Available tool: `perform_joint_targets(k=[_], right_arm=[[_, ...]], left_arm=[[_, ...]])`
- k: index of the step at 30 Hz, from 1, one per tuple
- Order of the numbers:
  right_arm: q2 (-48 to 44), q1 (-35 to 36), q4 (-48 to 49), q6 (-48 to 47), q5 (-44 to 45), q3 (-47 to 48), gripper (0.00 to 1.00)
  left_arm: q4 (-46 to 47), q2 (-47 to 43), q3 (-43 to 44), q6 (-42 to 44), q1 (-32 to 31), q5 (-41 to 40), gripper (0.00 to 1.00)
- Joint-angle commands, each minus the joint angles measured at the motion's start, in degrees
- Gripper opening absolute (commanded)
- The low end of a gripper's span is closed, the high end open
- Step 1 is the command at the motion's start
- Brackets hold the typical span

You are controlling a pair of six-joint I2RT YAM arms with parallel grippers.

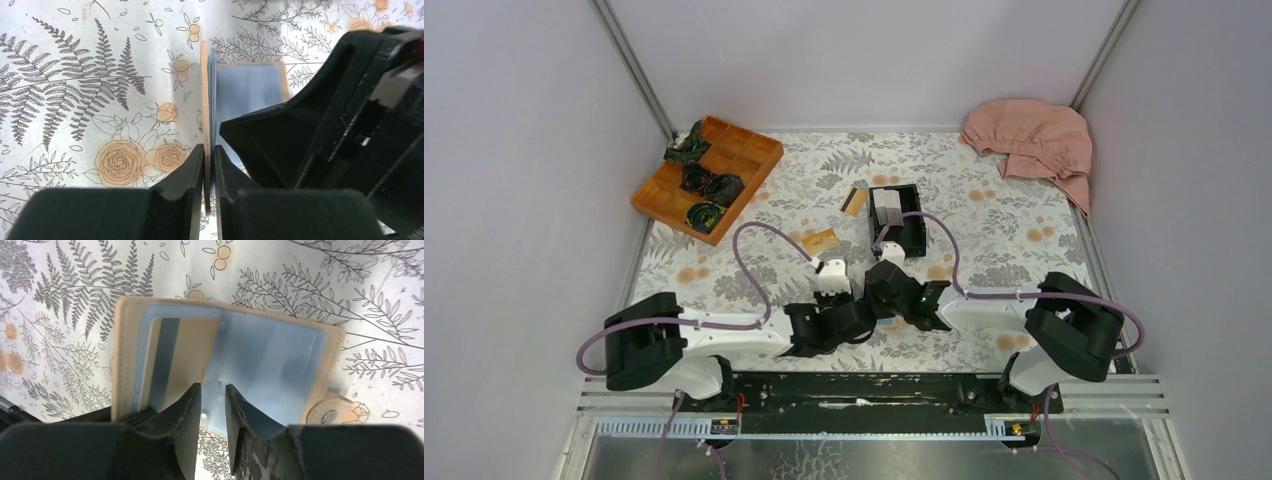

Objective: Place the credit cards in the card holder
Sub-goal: Close the card holder at the center of the board.

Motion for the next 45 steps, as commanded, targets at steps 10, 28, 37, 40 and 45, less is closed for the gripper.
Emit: perform_joint_targets(k=[10, 28, 37, 40, 45], right_arm=[[-9.7, 0.5, -5.7, -1.6, 6.3, -2.2, 0.35], [-14.8, 0.5, -8.0, 1.1, 9.6, -8.4, 0.36], [-15.9, 0.5, -7.8, 2.8, 10.5, -11.3, 0.36], [-16.9, 0.5, -8.5, 3.2, 11.1, -11.9, 0.35], [-17.4, 0.5, -8.7, 3.9, 11.1, -12.8, 0.32]], left_arm=[[-17.6, 8.2, 11.4, 2.0, -2.0, -5.9, 0.0], [-27.9, 21.6, 26.6, 3.5, -5.5, -9.6, 0.0], [-29.7, 26.2, 30.8, 3.1, -6.4, -9.9, 0.0], [-30.8, 27.4, 32.2, 3.0, -6.5, -10.2, 0.0], [-32.3, 29.4, 35.0, 3.3, -6.8, -10.5, 0.0]])
